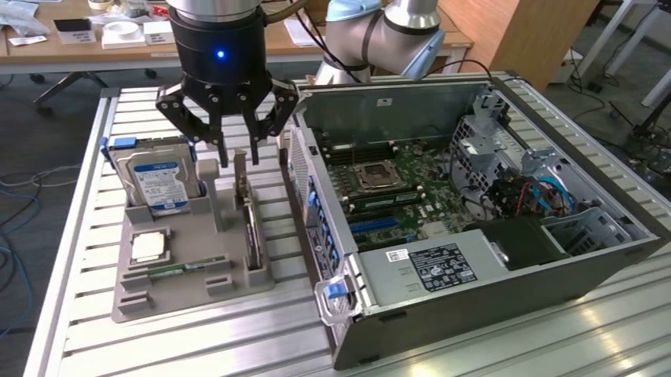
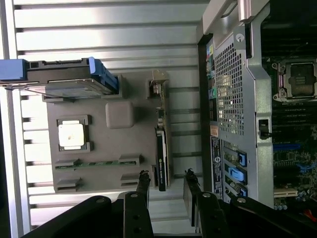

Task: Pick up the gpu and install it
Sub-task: 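Pick up the gpu and move the gpu toward the slot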

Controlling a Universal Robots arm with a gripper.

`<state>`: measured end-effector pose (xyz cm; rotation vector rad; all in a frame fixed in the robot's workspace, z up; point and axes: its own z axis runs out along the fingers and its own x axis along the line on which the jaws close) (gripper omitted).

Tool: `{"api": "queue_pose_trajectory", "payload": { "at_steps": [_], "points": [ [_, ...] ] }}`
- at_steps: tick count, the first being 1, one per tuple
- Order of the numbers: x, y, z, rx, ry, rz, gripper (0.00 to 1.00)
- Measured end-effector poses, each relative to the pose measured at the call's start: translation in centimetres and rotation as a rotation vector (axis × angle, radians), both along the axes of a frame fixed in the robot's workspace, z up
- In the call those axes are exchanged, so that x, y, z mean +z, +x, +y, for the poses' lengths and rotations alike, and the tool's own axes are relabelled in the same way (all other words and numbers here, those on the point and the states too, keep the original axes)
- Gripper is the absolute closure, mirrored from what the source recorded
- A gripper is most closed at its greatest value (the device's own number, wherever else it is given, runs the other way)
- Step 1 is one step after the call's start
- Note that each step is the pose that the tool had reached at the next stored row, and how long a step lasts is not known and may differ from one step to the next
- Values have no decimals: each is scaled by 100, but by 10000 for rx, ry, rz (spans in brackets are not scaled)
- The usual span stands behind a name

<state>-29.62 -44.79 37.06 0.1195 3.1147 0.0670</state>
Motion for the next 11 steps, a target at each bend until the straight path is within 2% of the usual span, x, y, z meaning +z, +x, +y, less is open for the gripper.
{"api": "queue_pose_trajectory", "payload": {
  "at_steps": [11],
  "points": [
    [-18,0,0,0,0,0,58]
  ]
}}
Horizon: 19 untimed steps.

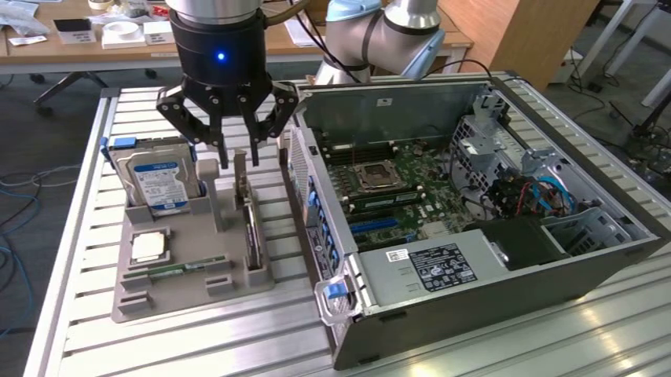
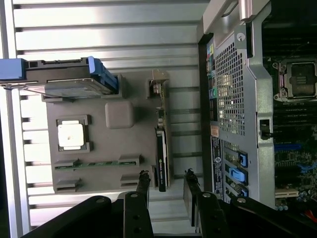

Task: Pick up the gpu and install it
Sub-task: 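Pick up the gpu and move the gpu toward the slot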

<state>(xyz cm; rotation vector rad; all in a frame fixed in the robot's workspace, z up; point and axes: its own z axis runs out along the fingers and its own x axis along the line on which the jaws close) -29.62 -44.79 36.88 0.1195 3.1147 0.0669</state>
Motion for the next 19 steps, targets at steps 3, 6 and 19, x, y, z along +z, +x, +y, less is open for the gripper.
{"api": "queue_pose_trajectory", "payload": {
  "at_steps": [3,6,19],
  "points": [
    [-9,0,0,0,-2,2,58],
    [-23,0,0,0,0,0,58],
    [-87,0,0,0,-1,0,58]
  ]
}}
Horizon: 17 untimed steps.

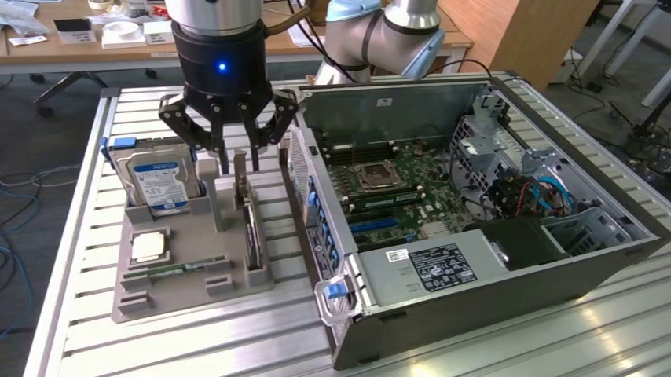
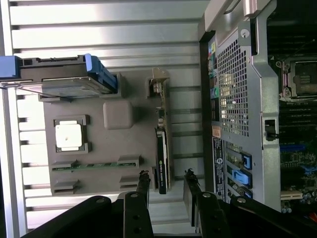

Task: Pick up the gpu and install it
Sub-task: 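Pick up the gpu and move the gpu toward the slot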

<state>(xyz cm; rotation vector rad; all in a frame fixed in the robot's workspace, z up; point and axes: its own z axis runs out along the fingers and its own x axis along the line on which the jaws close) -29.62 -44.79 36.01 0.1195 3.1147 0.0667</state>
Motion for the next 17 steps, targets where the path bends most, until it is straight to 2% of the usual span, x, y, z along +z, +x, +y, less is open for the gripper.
{"api": "queue_pose_trajectory", "payload": {
  "at_steps": [17],
  "points": [
    [-94,0,0,0,0,0,58]
  ]
}}
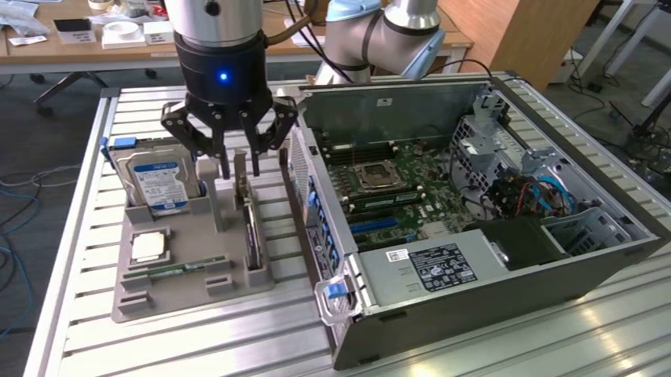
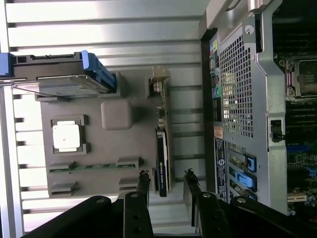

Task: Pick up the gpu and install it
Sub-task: 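Pick up the gpu and move the gpu toward the slot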

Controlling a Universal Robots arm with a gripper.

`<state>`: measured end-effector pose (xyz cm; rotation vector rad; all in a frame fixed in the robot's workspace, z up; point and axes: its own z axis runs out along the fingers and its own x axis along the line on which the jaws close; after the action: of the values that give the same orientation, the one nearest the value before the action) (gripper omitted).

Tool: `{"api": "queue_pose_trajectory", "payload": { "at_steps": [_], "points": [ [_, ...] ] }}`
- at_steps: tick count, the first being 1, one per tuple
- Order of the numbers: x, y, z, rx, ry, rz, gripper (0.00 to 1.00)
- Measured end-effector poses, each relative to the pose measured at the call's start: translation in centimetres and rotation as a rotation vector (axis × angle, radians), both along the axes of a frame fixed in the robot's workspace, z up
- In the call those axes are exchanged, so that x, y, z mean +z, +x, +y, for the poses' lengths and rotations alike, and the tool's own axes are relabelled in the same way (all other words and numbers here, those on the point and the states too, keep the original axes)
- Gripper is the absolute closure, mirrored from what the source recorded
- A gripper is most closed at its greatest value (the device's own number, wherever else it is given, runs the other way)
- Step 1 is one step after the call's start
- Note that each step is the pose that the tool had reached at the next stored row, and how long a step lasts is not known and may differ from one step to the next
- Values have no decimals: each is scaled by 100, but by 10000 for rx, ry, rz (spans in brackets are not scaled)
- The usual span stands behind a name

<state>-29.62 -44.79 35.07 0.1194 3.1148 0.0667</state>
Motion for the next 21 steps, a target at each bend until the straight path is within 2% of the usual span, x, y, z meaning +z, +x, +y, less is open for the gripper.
{"api": "queue_pose_trajectory", "payload": {
  "at_steps": [21],
  "points": [
    [-79,0,0,0,-2,2,58]
  ]
}}
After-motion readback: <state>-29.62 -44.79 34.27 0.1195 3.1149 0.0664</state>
